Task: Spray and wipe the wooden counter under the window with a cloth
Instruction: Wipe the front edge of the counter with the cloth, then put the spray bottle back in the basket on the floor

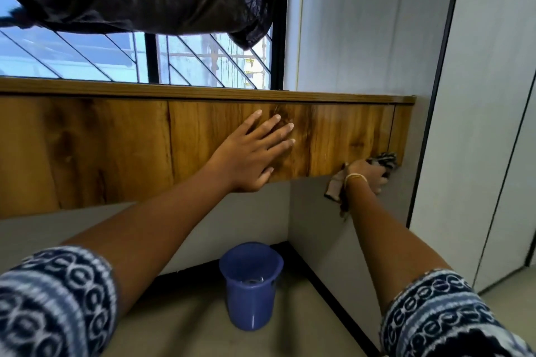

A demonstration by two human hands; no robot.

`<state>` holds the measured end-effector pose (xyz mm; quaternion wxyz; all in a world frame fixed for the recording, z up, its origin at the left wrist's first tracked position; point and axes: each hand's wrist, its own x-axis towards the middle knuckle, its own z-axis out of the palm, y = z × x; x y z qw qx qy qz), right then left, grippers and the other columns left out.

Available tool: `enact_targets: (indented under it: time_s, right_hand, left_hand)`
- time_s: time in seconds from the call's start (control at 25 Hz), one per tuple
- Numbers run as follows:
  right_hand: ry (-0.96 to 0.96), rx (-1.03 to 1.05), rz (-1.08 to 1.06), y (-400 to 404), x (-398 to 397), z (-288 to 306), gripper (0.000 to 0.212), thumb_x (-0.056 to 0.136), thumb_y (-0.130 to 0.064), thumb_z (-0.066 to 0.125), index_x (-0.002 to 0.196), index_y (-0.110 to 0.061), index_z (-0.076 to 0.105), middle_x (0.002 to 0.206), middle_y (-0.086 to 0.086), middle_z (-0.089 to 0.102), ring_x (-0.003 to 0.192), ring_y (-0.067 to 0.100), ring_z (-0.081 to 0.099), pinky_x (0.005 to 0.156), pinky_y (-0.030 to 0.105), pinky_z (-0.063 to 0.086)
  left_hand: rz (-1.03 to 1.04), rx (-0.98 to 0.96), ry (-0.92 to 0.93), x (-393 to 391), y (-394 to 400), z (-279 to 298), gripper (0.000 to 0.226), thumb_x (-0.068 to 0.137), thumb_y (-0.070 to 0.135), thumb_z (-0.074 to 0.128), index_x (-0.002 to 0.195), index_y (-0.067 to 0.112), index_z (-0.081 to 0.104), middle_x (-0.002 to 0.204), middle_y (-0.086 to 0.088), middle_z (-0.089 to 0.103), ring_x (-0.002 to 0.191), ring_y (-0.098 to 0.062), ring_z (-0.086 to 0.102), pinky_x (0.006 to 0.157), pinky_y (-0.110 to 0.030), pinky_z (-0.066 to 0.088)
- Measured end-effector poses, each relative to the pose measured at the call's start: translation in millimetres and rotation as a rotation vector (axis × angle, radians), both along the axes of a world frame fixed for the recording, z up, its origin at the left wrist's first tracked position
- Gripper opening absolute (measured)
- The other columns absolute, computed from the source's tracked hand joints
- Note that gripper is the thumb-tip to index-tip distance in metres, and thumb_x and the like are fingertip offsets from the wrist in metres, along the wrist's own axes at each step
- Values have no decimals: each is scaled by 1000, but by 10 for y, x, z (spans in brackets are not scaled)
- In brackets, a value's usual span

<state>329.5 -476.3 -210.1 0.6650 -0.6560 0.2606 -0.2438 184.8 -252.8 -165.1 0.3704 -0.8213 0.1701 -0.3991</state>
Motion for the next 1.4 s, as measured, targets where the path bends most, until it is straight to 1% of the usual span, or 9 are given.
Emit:
enact_targets:
  time_s: [0.24, 0.4, 0.52, 0.64, 0.76, 1.0, 1.2, 1.28, 1.4]
  right_hand:
    - [13, 405, 640, 552, -820, -403, 42, 99, -27, 36, 133, -6, 50, 125, 7, 60, 110, 32, 60, 83, 41, 53]
    - [56, 453, 1054, 1016, -1453, -766, 17, 79, -10, 47, 80, 0, 60, 77, 14, 65, 55, 29, 63, 59, 29, 52]
    - [64, 489, 1275, 1408, -1883, -1022, 43, 41, -13, 62, 83, -6, 55, 99, 14, 56, 77, 33, 59, 74, 36, 52]
    - [133, 553, 1450, 1751, -2456, -1106, 54, 55, -6, 36, 100, 4, 64, 91, 20, 69, 77, 36, 68, 78, 41, 51]
    - [190, 595, 1482, 2106, -2637, -1208, 53, 63, -9, 34, 107, 1, 62, 92, 21, 68, 82, 37, 65, 80, 44, 53]
    - [412, 556, 1493, 2976, -2476, -1971, 46, 84, -28, 37, 105, -1, 68, 100, 19, 69, 89, 34, 63, 90, 44, 48]
    - [443, 550, 1420, 3551, -2489, -2414, 39, 83, -22, 36, 100, -1, 64, 95, 18, 65, 84, 32, 62, 82, 39, 51]
    - [446, 561, 1404, 3762, -2482, -2525, 41, 83, -22, 36, 104, 0, 64, 99, 19, 65, 88, 33, 62, 86, 40, 50]
    - [472, 618, 1383, 4028, -2459, -2574, 38, 79, -22, 38, 94, 0, 65, 94, 19, 64, 83, 32, 62, 87, 39, 50]
  left_hand:
    - [1, -475, 515, -683, -6, -567, 45, 90, 22, 48, 134, 20, 48, 139, -5, 49, 128, -22, 45, 101, -42, 42]
    - [191, -1085, 659, -1268, 231, -873, 51, 95, 25, 52, 144, 18, 38, 138, -12, 50, 122, -27, 50, 98, -37, 44]
    - [306, -1615, 803, -1709, 486, -1040, 58, 97, 38, 50, 145, 12, 31, 135, -17, 49, 115, -32, 55, 91, -39, 47]
    - [298, -2067, 893, -2052, 806, -1321, 64, 94, 52, 48, 144, 15, 34, 143, -17, 41, 122, -38, 50, 95, -53, 44]
    - [181, -2392, 891, -2157, 1112, -1539, 58, 93, 56, 45, 138, 18, 44, 138, -10, 48, 119, -32, 49, 96, -55, 41]
    - [74, -2654, 644, -2121, 1767, -2292, 30, 97, 36, 53, 121, 19, 53, 128, -7, 59, 112, -29, 59, 89, -60, 48]
    - [154, -2823, 741, -2258, 2088, -2850, 56, 87, 69, 44, 105, 20, 62, 104, -10, 70, 91, -29, 66, 73, -44, 49]
    - [101, -2982, 820, -2227, 2227, -3053, 78, 80, 81, 35, 96, 13, 69, 93, -17, 73, 95, -33, 65, 78, -50, 47]
    - [-148, -3242, 650, -2104, 2387, -3228, 84, 82, 80, 33, 115, 9, 65, 120, -22, 63, 112, -43, 57, 93, -63, 40]
